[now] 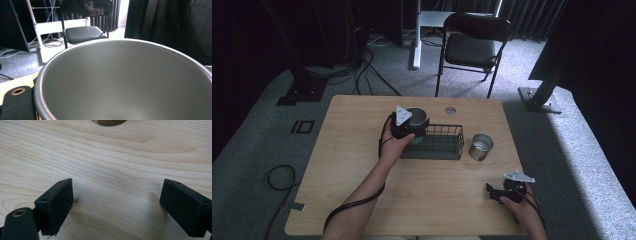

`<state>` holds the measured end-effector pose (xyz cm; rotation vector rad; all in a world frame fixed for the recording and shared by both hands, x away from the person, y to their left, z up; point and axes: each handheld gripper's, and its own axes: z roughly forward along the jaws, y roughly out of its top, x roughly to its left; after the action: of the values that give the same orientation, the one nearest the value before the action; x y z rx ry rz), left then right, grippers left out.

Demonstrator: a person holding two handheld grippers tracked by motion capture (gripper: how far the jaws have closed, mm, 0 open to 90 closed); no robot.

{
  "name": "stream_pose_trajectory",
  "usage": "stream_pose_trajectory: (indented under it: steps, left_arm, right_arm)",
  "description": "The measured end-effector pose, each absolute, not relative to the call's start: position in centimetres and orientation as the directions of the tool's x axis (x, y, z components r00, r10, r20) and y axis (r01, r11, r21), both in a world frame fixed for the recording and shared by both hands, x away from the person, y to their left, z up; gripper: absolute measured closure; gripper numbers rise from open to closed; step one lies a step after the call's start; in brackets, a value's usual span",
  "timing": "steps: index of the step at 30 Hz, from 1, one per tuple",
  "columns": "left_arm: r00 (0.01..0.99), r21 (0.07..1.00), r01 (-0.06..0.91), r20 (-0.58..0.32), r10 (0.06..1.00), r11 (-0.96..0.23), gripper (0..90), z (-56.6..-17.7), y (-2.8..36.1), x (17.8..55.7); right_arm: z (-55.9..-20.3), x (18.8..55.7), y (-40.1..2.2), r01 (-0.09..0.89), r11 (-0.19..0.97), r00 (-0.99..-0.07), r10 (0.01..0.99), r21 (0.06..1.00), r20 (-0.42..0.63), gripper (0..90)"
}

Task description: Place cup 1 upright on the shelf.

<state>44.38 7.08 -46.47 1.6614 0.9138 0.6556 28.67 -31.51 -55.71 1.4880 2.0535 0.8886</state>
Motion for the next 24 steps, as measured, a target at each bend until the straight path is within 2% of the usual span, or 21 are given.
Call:
stream_pose_trajectory:
  steps: [12,19,24]
  left_arm:
    - [0.560,0.955,0.267,-0.047,0.827,-0.127,12.9,-48.1,6.7,44.5]
    - [0.556,0.953,0.260,-0.014,0.831,-0.158,11.8,-48.2,6.4,44.3]
    - [0.557,0.949,0.257,0.008,0.830,-0.182,7.7,-48.2,6.5,44.1]
  right_arm:
    - [-55.7,28.7,-31.5,0.658,0.210,-0.316,0.949,0.723,0.012,11.3]
    - [-55.7,28.7,-31.5,0.658,0.210,-0.316,0.949,0.723,0.012,11.3]
    - [-55.7,28.7,-31.5,0.658,0.210,-0.316,0.949,0.723,0.012,11.3]
